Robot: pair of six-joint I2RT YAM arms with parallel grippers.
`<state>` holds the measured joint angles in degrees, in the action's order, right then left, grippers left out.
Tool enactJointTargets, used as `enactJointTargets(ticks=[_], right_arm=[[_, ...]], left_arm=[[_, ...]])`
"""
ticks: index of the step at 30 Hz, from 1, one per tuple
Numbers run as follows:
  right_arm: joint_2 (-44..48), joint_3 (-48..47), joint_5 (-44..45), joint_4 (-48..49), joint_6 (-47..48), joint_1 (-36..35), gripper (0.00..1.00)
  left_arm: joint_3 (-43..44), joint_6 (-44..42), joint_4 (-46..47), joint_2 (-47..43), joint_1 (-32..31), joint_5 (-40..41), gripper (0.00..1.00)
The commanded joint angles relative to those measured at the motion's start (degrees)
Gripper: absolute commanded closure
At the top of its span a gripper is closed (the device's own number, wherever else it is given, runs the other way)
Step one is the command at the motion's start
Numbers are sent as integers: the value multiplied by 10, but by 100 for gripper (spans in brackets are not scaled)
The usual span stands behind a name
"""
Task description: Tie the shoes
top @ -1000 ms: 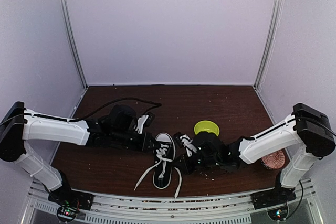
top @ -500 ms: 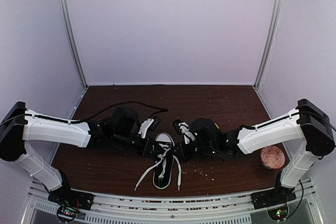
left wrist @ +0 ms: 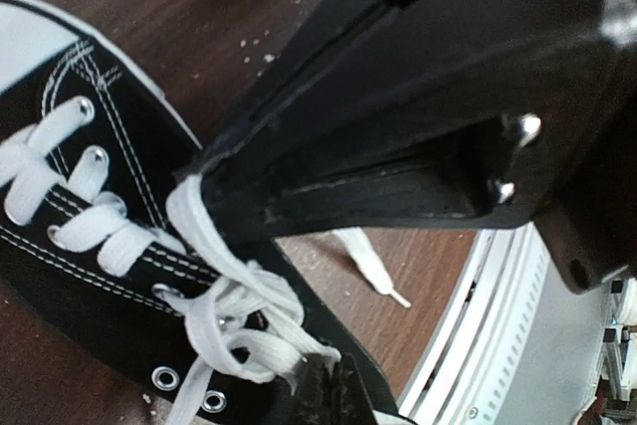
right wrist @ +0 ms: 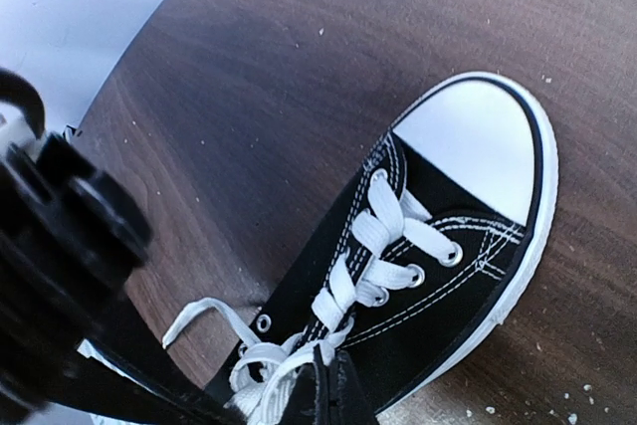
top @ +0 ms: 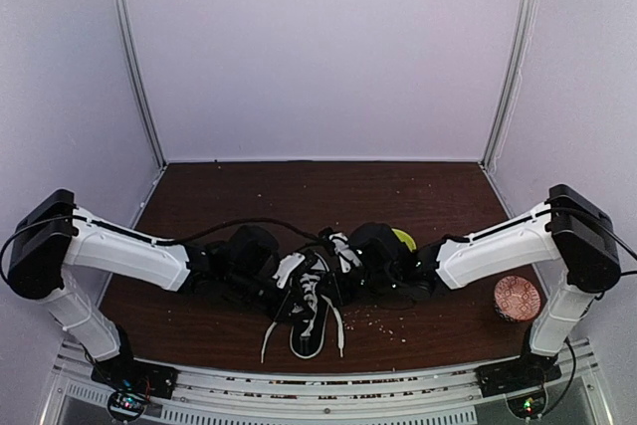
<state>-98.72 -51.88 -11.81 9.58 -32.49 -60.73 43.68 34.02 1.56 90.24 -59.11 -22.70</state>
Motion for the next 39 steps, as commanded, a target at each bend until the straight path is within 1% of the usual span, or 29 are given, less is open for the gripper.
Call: enactJointTargets(ticks=[1,3,4,8,12,13,14,18,23,26,33,36,39], right_arm=[[-8,3,-14,9,-4,1,100],[-5,12,-14,10,-4,1,100],[-4,15,-15,10,-5,1,100],[2,23,-19,9,-4,1,100],[4,23,-23,7,-4,1,100],[4,22,-23,6,-2,1,100],[5,21,-25,5,-3,1,100],[7,15,-26,-3,1,1,100],[9,7,-28,-11,4,1,100],[8,2,-29,-15,7,1,100],[7,-2,-33,-17,8,1,100],[8,-3,-32,-17,8,2,100],[10,-1,-29,-18,9,2,100]], left_arm=[[-6,-3,11,7,-8,14,100],[-9,5,11,-7,-9,32,98],[-9,9,7,-17,-8,41,95],[-10,27,-18,-65,-9,87,69],[-8,55,-65,-114,-2,156,50],[-10,64,-69,-121,2,164,46],[-13,74,-69,-125,9,165,45],[-7,104,-72,-103,31,143,47],[26,107,-70,-48,35,103,57],[34,112,-55,-26,36,91,59],[39,122,-36,-1,39,79,60],[37,127,-25,7,39,65,62],[32,133,-11,12,39,52,67]])
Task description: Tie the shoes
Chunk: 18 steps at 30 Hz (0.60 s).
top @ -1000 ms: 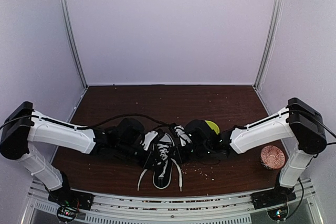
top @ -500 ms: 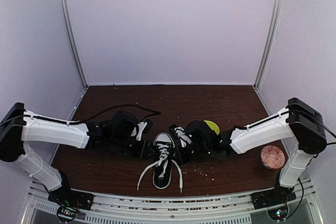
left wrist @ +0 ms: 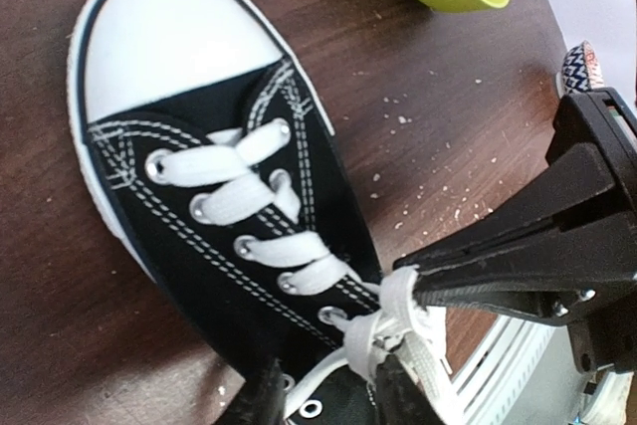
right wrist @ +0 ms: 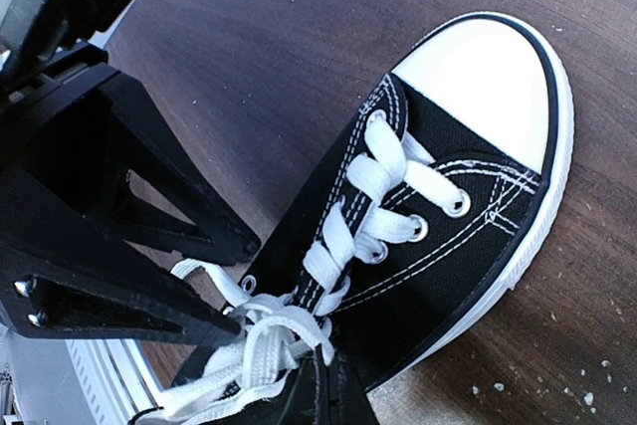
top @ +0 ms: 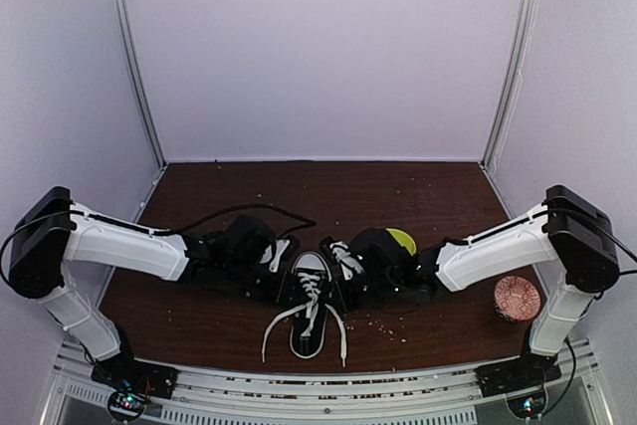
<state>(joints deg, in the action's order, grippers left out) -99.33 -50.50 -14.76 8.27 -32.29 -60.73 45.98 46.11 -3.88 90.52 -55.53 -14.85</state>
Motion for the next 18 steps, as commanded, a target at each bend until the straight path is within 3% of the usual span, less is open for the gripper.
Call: enactJointTargets(ticks=[1,11,18], right_arm=[[17,-15,1,-5,7,1,100],[28,-37,16,-38,25,1,100],[26,-52,8,-56,35,0,100]], left_arm=[[7,13,48,10,3,-31,71],[-5,32,79,23,4,-50,100],[-5,34,47,7,8,-4,100]])
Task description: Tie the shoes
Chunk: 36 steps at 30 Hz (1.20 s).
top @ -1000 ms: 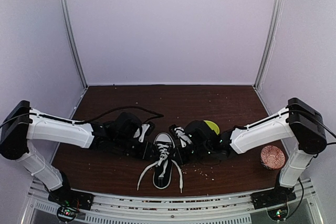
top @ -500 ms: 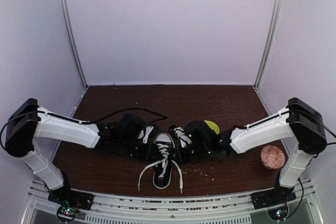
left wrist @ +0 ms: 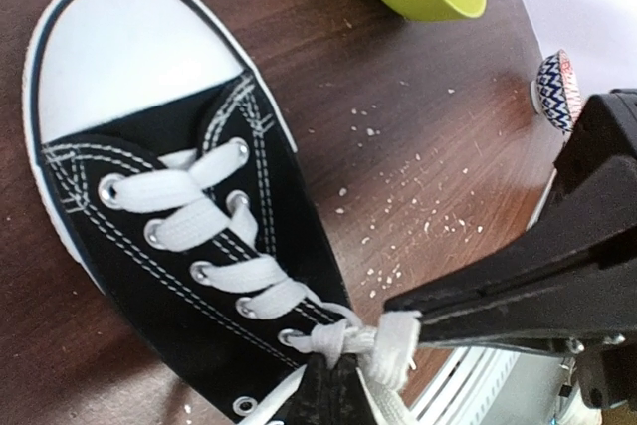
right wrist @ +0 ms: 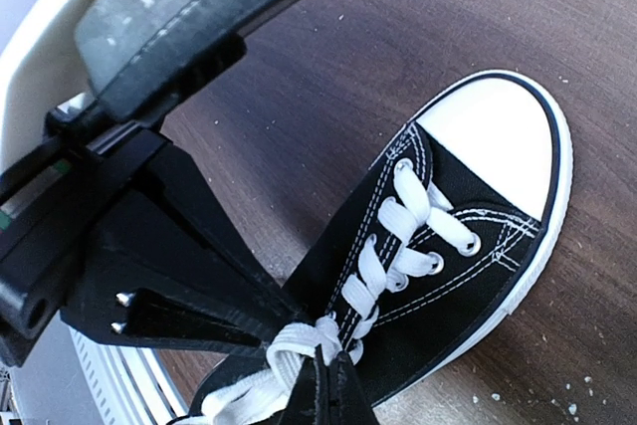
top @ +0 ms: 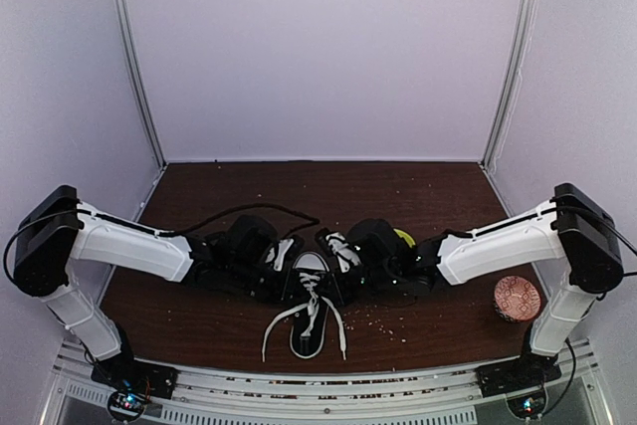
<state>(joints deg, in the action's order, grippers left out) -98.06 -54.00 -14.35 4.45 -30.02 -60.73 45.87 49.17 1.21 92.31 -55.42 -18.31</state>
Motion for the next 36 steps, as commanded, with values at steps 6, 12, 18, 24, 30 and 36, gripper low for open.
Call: enactJointTargets(ticks=[6,12,18,24,30,36], right_arm=[[9,-28,-5,-28,18,-6,100],[-10,-38,-10,-34,16,-9,100],[-25,-53,1,-43,6,-10,100],[-40,-70,-4,-63,8,-10,100],[-46,-72,-2,-92,9,-10,100],[-52,-63,-4,-98,6,-12,100]], left_arm=[[-10,-2,-1,-26,12,41,100],[-10,-7,11,-29,13,37,100],[-15,-13,27,-29,13,27,100],[-17,-15,40,-30,14,36,100],[-17,-15,50,-35,14,47,100],[-16,-18,56,-34,14,42,100]])
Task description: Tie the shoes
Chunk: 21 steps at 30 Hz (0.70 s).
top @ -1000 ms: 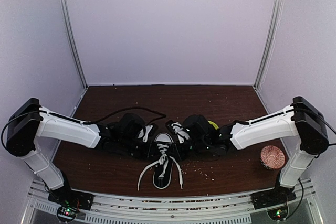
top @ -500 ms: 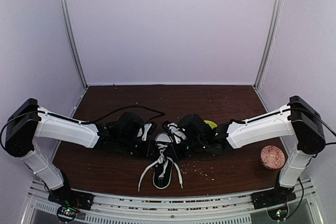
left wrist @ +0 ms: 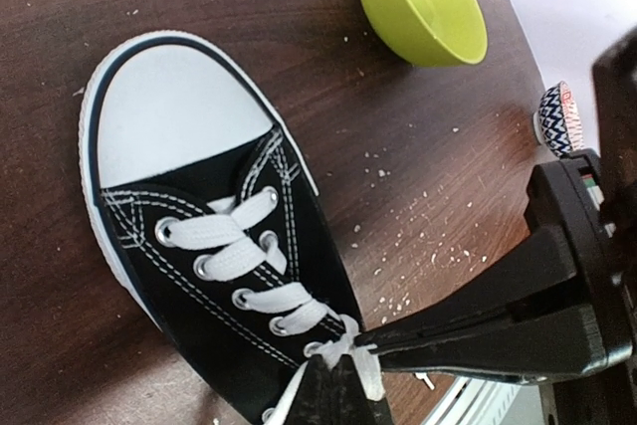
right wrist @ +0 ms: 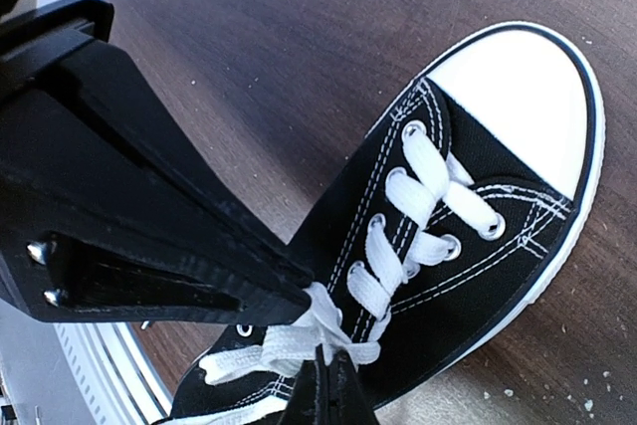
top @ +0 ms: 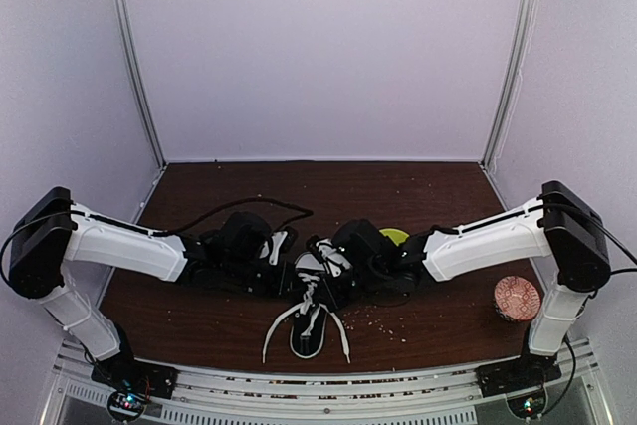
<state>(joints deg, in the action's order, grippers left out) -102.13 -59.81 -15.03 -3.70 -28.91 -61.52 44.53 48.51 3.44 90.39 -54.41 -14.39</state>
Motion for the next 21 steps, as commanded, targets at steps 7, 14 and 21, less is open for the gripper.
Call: enactJointTargets(ticks=[7,14,21], right_arm=[[-24,-9,10,-16,-20,-4,100],[-34,-17,18,-24,-23,-4,100],[-38,-24,16,-23,-19,-4,100]], left_arm=[[-15,-8,46,-20,4,-7,100],[-23,-6,58,-18,4,-21,100],[-10,-12,64,-6,4,-41,100]])
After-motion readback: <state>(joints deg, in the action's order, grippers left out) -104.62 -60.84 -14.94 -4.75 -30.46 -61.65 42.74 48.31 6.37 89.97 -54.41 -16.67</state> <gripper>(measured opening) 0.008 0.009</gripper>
